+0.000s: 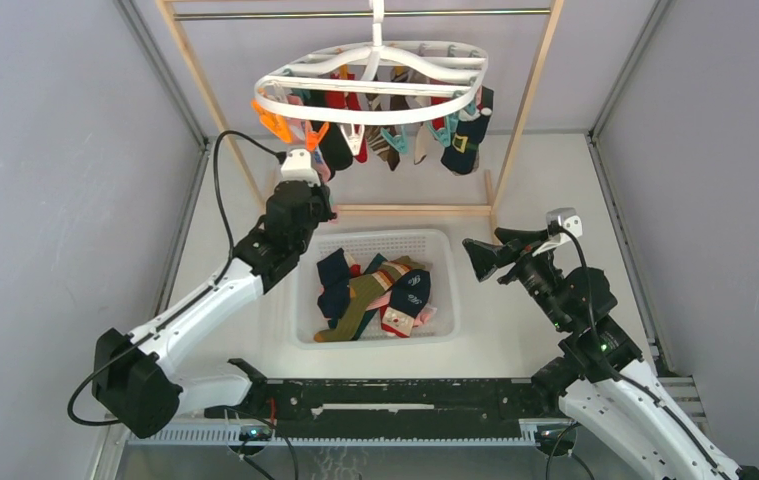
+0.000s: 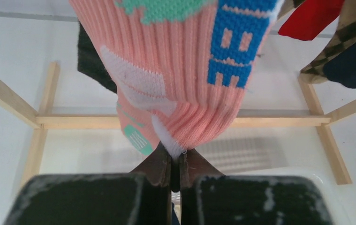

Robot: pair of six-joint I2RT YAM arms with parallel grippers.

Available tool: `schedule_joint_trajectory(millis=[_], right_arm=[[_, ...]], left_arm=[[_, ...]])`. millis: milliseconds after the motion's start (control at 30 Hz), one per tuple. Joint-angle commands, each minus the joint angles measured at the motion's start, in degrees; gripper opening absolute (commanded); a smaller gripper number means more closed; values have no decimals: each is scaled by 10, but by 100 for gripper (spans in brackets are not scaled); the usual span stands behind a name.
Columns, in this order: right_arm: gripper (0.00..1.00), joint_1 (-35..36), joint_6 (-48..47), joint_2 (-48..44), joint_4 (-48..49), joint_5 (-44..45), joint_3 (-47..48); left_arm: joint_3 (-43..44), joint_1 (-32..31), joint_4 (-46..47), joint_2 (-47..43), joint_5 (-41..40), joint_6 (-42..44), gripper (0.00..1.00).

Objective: Remove the socks clipped to the hanger
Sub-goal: Remove the sock from the hanger.

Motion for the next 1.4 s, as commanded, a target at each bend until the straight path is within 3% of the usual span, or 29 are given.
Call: schedule_joint_trajectory(millis=[0,367,600,967,1367], right_arm=[[87,-3,7,-3,2,-1,-4],[87,-2,7,26,39,-37,-10],[86,6,10,72,83,-60,-8],[88,96,-29,179,167,-52,14],[88,162,-89,322,229,-29,104]], left_arm=[[47,3,-17,-5,27,-2,0],[119,3,-100,-8,131,-40,0],[122,2,-122,-39,165,-55,0],[119,-1,-132,-73,204,-78,0],[121,-4,-142,-94,218,-94,0]])
